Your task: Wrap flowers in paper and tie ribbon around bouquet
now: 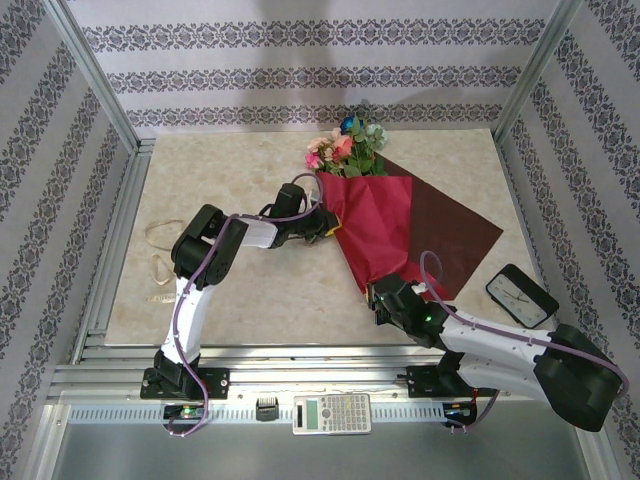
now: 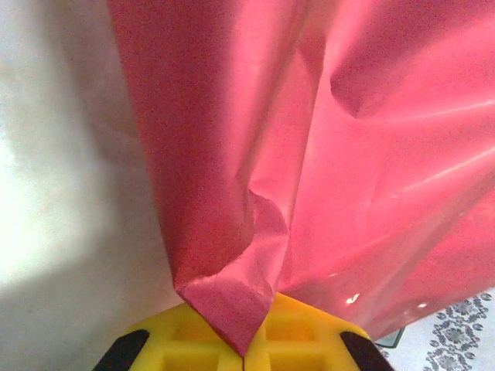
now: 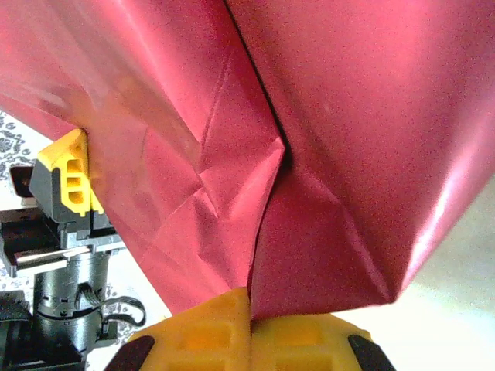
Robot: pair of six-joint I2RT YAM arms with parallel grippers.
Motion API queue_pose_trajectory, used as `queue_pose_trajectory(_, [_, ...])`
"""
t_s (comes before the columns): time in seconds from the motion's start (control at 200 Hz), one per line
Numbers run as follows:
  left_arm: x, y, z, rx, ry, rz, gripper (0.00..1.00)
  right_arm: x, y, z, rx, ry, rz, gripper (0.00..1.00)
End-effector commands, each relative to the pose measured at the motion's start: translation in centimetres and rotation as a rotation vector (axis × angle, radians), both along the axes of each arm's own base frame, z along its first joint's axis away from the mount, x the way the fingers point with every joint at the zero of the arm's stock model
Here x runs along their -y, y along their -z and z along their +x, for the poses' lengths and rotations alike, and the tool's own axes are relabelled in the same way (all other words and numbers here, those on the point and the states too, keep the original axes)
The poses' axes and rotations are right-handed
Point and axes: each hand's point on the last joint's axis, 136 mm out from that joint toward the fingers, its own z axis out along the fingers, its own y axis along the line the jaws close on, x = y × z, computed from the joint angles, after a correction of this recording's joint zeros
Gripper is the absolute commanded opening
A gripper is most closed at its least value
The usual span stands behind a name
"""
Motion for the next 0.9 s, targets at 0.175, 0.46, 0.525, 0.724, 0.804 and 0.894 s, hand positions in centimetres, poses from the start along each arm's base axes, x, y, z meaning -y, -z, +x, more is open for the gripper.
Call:
queue_pose_trajectory(0.175, [-2.2,0.6,3.5,0.045,-0.055,0.024,0.17,0.7,1.5,-1.2,-0.116,0.080,0.060,0.00])
queue_pose_trajectory(0.46, [-3.5,0.4,5.7,0.064,-0.096,0.022,0.00,0.8,1.7,-1.6,-0.124,0.069,0.056,0.00])
queue_pose_trajectory(0.525, [-3.8,0.5,6.0,0.062,-0.106,0.020,0.04,0.8,1.7,-1.6,-0.124,0.066,0.057,0.00])
queue_pose_trajectory(0.724, [-3.7,0.6,7.2,0.060,-0.116,0.011,0.12,0.6,1.7,-1.7,-0.127,0.058,0.063,0.00])
queue_pose_trajectory(0.804, [-3.8,0.7,7.9,0.059,-0.123,0.008,0.00,0.5,1.9,-1.7,-0.134,0.054,0.063,0.00])
queue_pose_trajectory(0.894, [-4.2,0.6,8.5,0.067,-0.135,0.015,0.00,0.4,1.9,-1.8,-0.136,0.048,0.063,0.00])
